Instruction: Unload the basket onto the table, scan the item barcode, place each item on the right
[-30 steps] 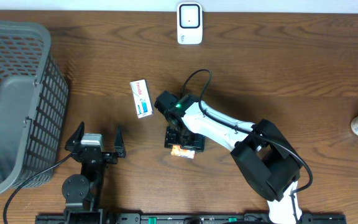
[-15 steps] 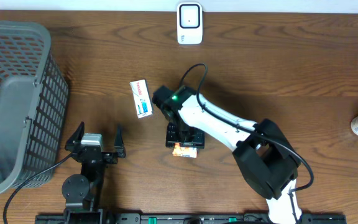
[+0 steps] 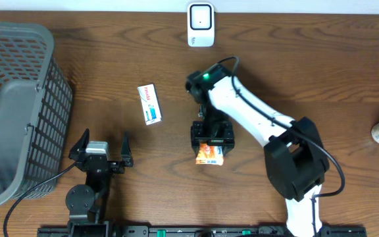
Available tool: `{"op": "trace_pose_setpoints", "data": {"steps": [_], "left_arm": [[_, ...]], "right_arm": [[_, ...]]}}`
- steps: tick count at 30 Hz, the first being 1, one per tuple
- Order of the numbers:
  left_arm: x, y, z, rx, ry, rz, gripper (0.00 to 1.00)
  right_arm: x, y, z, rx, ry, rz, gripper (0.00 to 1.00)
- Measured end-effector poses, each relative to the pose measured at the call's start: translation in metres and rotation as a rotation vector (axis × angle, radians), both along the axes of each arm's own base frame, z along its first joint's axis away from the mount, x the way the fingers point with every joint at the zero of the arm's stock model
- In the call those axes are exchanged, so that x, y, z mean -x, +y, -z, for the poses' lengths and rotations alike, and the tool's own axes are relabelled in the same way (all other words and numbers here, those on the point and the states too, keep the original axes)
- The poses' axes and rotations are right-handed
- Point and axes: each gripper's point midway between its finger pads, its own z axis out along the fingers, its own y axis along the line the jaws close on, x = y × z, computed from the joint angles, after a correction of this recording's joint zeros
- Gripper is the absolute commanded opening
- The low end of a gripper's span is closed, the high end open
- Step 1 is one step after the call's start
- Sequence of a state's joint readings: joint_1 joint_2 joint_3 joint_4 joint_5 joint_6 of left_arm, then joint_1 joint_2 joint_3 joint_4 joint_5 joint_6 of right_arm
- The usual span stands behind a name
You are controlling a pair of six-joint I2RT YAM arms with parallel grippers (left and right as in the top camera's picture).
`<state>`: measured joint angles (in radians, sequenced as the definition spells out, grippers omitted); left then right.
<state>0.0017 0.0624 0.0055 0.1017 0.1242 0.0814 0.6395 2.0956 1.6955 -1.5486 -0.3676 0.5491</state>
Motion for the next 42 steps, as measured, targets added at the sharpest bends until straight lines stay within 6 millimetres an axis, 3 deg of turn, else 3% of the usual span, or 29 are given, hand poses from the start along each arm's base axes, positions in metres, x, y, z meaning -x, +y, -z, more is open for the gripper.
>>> {"op": "trace_pose_setpoints", "data": {"steps": [12,21,25,30,34,42], "left_arm": [[0.000,0.000,0.000,0.000,0.000,0.000,0.96],[0.000,0.000,0.000,0.000,0.000,0.000,0.96],[0.000,0.000,0.000,0.000,0.000,0.000,0.96],[0.000,0.000,0.000,0.000,0.000,0.000,0.96],[0.000,0.000,0.000,0.000,0.000,0.000,0.96],[0.000,0.000,0.000,0.000,0.000,0.000,0.96]], "right_arm": [[-0.006,-0.020,-0.016,-0.128,0.108,0.046,0.68],[-0.007,-0.014,-0.019,-0.180,0.124,0.064,0.67],[-0.019,-0.004,-0.014,-0.234,0.069,0.061,0.62],[-0.062,0.026,-0.006,-0.391,-0.101,0.080,0.63],[-0.101,0.042,-0.010,-0.507,-0.238,0.104,0.61],[-0.203,0.064,-0.067,-0.723,-0.629,0.109,0.68]]}}
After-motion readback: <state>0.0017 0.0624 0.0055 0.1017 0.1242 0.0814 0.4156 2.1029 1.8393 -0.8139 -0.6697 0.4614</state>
